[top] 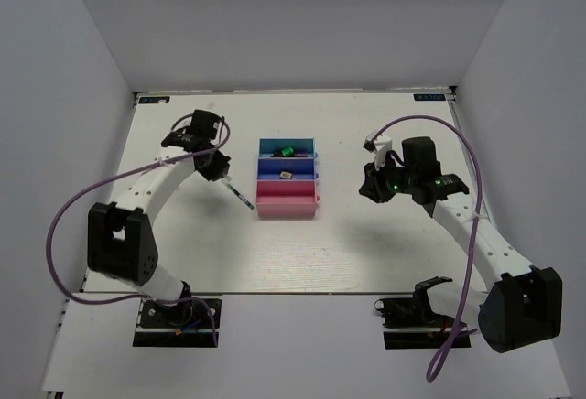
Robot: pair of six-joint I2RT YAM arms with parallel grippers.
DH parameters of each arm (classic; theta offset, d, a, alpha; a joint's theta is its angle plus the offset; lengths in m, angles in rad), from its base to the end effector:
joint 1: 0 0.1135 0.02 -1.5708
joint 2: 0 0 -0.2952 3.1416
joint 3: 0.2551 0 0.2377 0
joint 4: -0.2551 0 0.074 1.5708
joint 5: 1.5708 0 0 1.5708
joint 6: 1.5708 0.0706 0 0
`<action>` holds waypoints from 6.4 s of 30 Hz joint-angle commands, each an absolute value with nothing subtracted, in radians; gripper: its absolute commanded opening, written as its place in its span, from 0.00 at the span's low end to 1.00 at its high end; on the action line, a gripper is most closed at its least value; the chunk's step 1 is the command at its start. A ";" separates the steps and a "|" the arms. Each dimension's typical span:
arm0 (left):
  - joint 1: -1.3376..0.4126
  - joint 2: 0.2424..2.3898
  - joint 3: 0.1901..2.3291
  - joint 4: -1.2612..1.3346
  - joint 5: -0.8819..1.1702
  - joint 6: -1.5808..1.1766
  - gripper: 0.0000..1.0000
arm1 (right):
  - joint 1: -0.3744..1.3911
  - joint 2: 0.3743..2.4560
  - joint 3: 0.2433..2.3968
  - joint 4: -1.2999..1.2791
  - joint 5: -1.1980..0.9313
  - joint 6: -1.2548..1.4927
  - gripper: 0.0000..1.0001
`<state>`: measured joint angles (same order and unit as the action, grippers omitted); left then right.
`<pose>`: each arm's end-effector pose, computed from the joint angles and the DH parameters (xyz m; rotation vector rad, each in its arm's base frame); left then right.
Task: Sort the stationery into containers
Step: Pick up the pen from the center of the board, then place the pen in the storage box, then pick up the pen from the center of the board, then place the pen in the storage box, then reset both arms
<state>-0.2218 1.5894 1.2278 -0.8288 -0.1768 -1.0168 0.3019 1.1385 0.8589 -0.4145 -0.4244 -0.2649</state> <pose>0.3101 -0.0572 0.2501 -1.0993 2.4981 -0.1080 0.2208 0.0992 0.2872 -0.8388 2.0757 0.4991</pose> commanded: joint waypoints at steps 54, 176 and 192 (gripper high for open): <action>-0.650 1.554 1.094 -0.413 0.183 0.649 0.67 | 0.222 1.132 0.839 -0.387 -0.474 -0.278 0.34; -0.611 1.531 1.062 -0.313 0.344 0.466 0.51 | 0.097 1.115 0.842 -0.422 -0.630 -0.258 0.57; -0.470 1.148 1.053 -0.507 0.139 -0.168 0.92 | 0.089 1.062 0.853 -0.390 -0.352 -0.060 0.91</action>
<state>-0.5671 1.2785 1.0695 -0.3878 0.1894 0.1123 0.0929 1.1015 0.8524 -0.4160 -0.4946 -0.1722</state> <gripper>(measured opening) 0.824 0.904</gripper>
